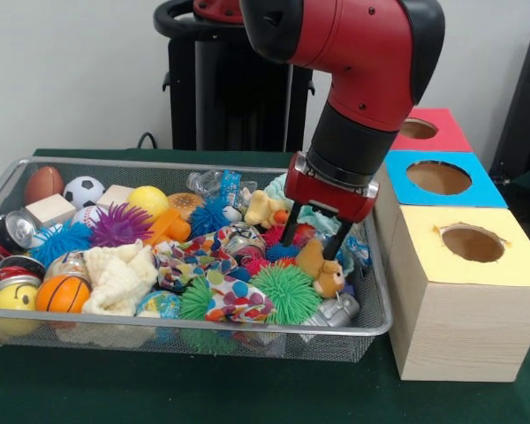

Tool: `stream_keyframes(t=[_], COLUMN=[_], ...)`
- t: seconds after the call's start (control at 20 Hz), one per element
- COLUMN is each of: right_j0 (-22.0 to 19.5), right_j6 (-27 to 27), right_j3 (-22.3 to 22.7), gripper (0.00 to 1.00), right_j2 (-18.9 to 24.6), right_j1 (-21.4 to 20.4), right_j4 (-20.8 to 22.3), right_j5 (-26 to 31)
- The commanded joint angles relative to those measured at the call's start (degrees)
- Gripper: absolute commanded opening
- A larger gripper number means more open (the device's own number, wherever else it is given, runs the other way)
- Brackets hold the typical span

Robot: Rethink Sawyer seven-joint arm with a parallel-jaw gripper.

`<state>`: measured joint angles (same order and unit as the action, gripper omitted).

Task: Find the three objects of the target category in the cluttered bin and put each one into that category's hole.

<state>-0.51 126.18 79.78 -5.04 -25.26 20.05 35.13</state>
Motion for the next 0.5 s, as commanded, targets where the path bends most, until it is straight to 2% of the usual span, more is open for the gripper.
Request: stream_keyframes(t=[0.05,0.35,0.5], right_j0=[-1.0,-1.0,-1.0], right_j6=[-2.8,-3.2,-2.7], right_j3=[-3.6,-5.3,-4.4], gripper=[1.00,1.00,1.00], right_j2=[6.7,7.0,7.2], right_j1=[2.6,3.2,2.6], right_j4=[-1.5,-0.9,-0.9], right_j5=[5.7,6.6,6.0])
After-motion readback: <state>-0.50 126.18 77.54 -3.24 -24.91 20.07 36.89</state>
